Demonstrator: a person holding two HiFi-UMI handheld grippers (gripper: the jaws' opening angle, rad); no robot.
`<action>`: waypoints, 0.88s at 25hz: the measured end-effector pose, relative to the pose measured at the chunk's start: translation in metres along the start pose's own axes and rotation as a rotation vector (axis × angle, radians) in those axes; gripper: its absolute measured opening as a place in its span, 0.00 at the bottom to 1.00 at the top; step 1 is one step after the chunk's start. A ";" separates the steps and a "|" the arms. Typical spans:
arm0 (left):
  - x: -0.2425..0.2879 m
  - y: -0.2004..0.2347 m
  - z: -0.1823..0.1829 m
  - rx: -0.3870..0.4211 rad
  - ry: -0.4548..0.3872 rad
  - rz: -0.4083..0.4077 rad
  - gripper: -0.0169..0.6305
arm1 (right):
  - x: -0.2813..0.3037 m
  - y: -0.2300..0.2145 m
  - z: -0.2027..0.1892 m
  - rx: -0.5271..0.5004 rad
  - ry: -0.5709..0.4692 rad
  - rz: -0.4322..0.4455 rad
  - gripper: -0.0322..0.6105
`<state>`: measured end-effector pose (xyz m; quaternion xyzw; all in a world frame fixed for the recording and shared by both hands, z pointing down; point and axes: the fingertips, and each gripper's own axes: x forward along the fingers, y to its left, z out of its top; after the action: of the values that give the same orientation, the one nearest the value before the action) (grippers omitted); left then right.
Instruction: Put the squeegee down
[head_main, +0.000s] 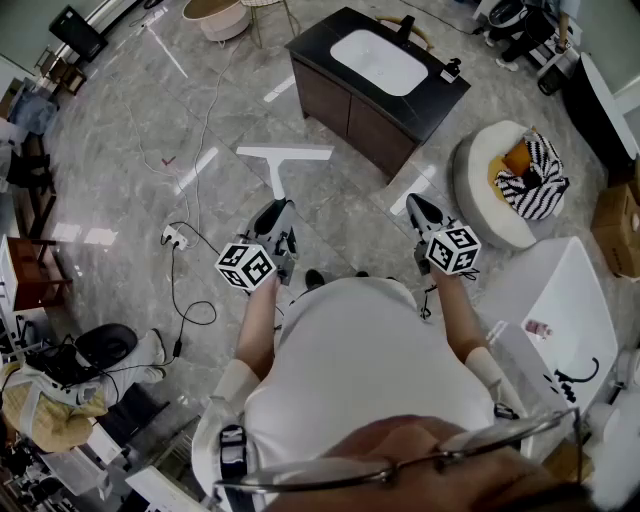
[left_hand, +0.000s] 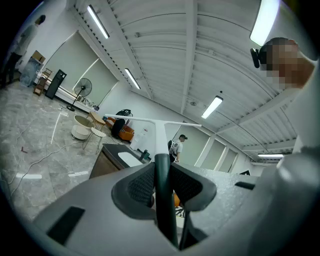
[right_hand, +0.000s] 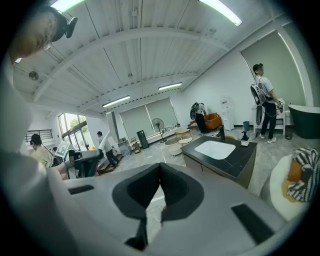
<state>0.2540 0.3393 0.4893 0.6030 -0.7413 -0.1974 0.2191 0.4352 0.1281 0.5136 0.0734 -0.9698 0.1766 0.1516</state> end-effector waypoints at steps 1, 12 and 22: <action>-0.001 0.000 0.000 -0.001 0.001 0.001 0.17 | 0.000 0.001 0.001 0.000 -0.001 0.000 0.05; -0.009 0.009 0.004 -0.001 0.008 -0.005 0.17 | 0.004 0.011 0.003 0.008 -0.013 -0.012 0.05; -0.022 0.024 0.012 -0.010 0.002 -0.021 0.17 | 0.019 0.031 -0.002 0.043 -0.024 -0.024 0.05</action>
<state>0.2315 0.3662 0.4907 0.6099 -0.7337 -0.2027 0.2206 0.4115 0.1562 0.5116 0.0907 -0.9665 0.1948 0.1404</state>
